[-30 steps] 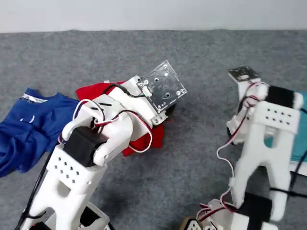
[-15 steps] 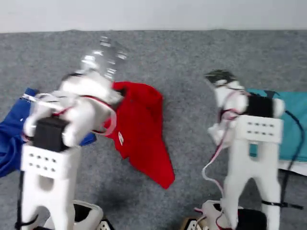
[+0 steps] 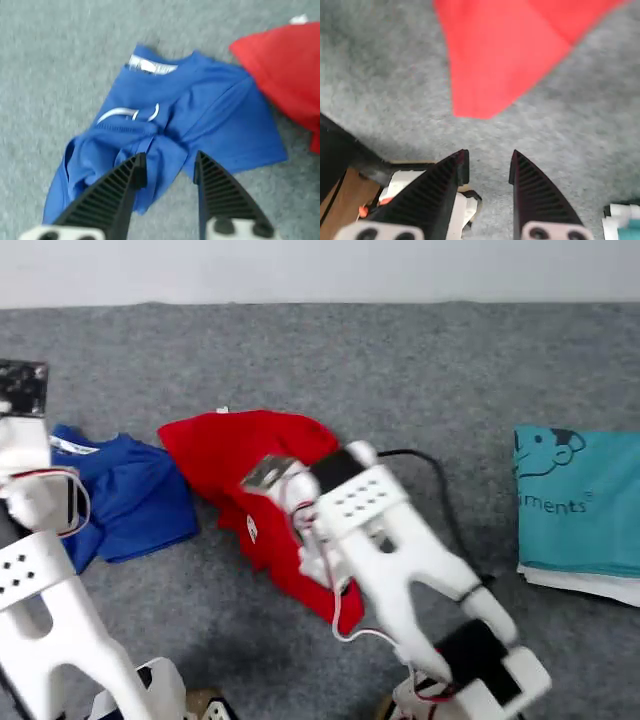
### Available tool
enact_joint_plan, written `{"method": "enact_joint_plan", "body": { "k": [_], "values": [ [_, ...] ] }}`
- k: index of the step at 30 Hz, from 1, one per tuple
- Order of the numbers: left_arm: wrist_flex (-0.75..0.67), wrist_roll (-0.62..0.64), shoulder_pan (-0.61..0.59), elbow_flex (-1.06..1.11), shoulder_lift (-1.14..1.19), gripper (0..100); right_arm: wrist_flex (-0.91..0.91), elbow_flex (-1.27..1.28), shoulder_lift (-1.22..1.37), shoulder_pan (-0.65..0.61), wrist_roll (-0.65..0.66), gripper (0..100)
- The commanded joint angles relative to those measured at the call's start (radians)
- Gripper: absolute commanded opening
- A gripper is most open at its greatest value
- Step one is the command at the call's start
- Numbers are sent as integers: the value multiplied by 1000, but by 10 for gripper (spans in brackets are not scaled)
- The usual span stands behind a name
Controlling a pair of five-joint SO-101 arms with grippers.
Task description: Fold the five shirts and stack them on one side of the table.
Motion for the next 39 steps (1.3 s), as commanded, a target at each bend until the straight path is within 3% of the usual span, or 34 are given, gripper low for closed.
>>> {"method": "enact_joint_plan", "body": {
  "k": [1,8,18,25,32,39],
  "values": [
    [-57,-11,-46,27,-3,164,36,-3,76,-73,-11,144],
    [-97,-11,-66,65,-3,164,-65,-5,262,-91,-14,217],
    [-100,-8,-66,65,-3,164,-159,-5,395,-151,-17,213],
    [-97,-9,-66,65,-3,164,-183,-9,544,-102,-57,211],
    [-97,-6,-66,65,-3,164,-171,-20,608,-39,-61,75],
    [-95,-6,-66,67,-3,164,-171,-23,549,-36,-8,10]
  ]
}}
